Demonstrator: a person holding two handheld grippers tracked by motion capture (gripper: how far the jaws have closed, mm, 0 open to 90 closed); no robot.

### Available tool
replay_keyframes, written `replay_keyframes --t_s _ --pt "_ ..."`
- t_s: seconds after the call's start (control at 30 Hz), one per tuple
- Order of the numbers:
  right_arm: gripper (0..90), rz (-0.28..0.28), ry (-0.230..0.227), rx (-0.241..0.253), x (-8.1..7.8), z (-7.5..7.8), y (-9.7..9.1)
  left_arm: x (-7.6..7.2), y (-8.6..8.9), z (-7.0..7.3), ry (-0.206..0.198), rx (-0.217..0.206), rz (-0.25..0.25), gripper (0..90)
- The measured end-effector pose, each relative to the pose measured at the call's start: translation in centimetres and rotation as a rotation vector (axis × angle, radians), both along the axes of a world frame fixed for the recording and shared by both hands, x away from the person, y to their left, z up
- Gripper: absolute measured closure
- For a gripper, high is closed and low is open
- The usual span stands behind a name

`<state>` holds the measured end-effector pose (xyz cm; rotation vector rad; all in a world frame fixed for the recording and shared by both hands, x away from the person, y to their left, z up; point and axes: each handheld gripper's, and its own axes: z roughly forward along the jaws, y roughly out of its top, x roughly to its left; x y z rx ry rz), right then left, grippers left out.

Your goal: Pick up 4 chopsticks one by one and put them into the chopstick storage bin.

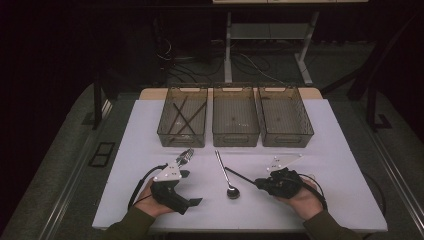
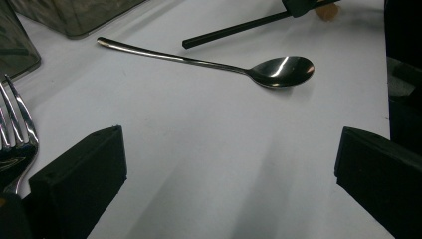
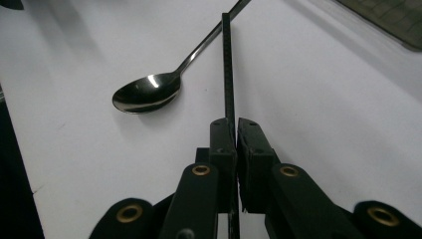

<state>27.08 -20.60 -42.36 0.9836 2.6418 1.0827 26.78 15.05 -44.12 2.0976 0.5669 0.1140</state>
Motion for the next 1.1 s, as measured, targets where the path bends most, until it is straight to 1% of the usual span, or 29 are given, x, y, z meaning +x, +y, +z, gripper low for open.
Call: replay_keyframes --t_s 0.1,0.3,0.43,0.57,0.73,0.9,1.0,1.1 --pt "86.2 0.003 -0.002 0.003 0.0 0.2 0.0 0.0 0.0 0.0 0.003 -0.01 0.007 0.0" --pt "86.2 -0.002 -0.007 0.024 0.3 0.8 -0.2 -0.1 0.0 0.0 0.002 -0.02 0.004 0.0" --pt "86.2 -0.002 -0.01 0.036 0.6 1.3 -0.3 0.0 0.0 0.0 -0.001 -0.019 0.0 0.0" --pt "86.2 -0.013 -0.012 0.061 1.1 1.6 -0.5 0.0 0.0 -0.1 -0.001 -0.014 0.0 0.0" --pt "86.2 -0.003 -0.021 0.07 1.5 2.2 -0.3 0.1 0.0 -0.1 0.0 -0.014 0.003 0.0" --pt "86.1 -0.015 -0.036 0.095 2.1 3.0 -0.2 0.1 0.0 -0.1 -0.002 -0.01 0.001 0.0" --pt "86.1 -0.019 -0.043 0.104 2.5 3.3 -0.1 0.1 0.0 -0.1 0.0 -0.015 0.003 0.0" --pt "86.1 -0.041 -0.046 0.116 3.0 3.6 -0.1 0.1 0.0 -0.1 0.002 -0.016 0.003 0.0"
